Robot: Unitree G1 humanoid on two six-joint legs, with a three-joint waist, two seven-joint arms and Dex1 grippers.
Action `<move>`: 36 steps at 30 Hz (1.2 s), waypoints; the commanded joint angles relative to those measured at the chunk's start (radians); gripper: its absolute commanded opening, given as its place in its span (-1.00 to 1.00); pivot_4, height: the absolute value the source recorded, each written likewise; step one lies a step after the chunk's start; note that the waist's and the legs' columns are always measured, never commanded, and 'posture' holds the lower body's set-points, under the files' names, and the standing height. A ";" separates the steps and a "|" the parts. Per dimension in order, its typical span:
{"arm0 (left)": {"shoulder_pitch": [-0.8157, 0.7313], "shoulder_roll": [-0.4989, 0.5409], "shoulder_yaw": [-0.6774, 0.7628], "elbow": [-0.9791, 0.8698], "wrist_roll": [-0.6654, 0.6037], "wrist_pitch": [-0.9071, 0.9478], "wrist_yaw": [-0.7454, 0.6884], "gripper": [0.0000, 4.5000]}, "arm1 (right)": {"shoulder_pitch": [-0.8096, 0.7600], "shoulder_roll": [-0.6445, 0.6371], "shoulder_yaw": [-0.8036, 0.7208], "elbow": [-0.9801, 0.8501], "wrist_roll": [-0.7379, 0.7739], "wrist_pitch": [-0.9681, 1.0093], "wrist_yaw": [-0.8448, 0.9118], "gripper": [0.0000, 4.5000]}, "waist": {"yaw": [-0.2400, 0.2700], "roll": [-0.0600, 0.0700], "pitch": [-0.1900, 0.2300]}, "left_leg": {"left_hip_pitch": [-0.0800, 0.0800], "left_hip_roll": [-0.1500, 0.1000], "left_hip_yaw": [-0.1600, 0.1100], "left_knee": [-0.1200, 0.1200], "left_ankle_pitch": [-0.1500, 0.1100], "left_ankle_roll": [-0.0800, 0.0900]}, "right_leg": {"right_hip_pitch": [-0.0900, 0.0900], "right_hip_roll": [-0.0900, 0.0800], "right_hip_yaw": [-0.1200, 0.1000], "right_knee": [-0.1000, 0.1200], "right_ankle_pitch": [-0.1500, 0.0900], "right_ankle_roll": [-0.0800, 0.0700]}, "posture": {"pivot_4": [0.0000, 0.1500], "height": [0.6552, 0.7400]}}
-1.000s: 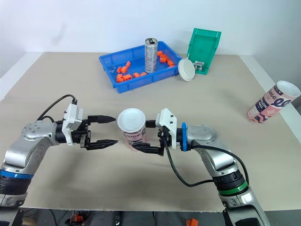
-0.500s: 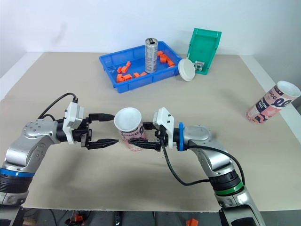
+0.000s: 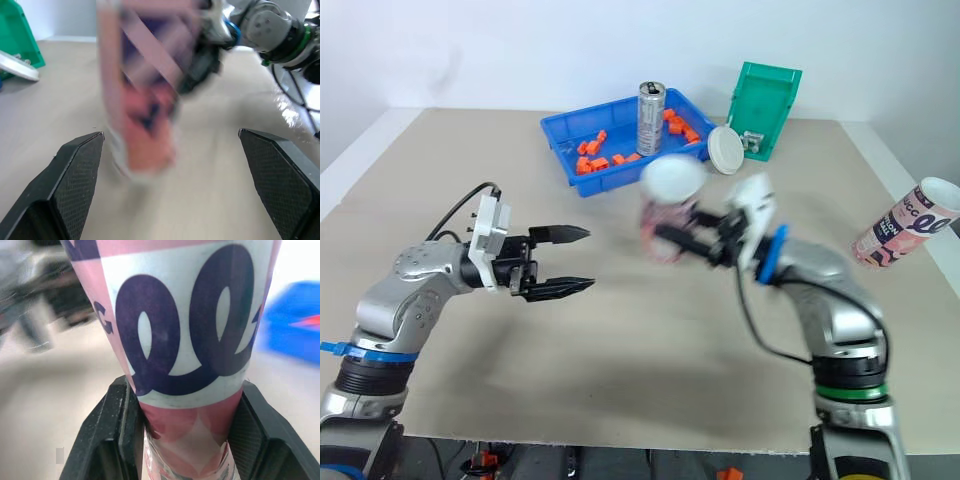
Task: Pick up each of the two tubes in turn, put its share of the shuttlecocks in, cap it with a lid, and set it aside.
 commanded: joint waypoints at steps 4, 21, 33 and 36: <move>-0.143 -0.101 -0.011 0.062 -0.040 0.043 0.035 1.00 | 0.086 -0.101 -0.224 0.205 -0.096 -0.109 -0.174 -0.03 | -0.001 0.000 0.000 | 0.000 0.000 0.000 0.000 0.000 0.000 | 0.000 0.000 0.000 0.000 0.000 0.000 | 1.00 1.00; -0.179 -0.152 -0.011 0.109 -0.009 0.006 0.030 1.00 | 0.092 -0.070 -0.245 0.397 -0.104 -0.121 -0.275 0.70 | -0.014 0.004 0.000 | 0.002 0.000 0.003 0.000 0.001 0.001 | 0.001 0.001 0.004 0.000 0.002 0.001 | 1.00 1.00; -0.171 -0.143 -0.003 0.106 -0.007 0.000 0.035 1.00 | 0.138 -0.094 -0.233 0.457 -0.136 -0.167 -0.258 0.99 | -0.012 0.004 0.000 | 0.002 0.000 0.003 0.000 0.001 0.001 | 0.001 0.001 0.004 0.000 0.002 0.001 | 1.00 1.00; -0.171 -0.140 0.000 0.112 -0.007 -0.002 0.030 1.00 | 0.182 -0.112 -0.235 0.409 -0.130 -0.144 -0.230 0.99 | -0.012 0.004 0.000 | 0.002 0.000 0.003 0.000 0.001 0.001 | 0.001 0.001 0.004 0.000 0.002 0.001 | 1.00 1.00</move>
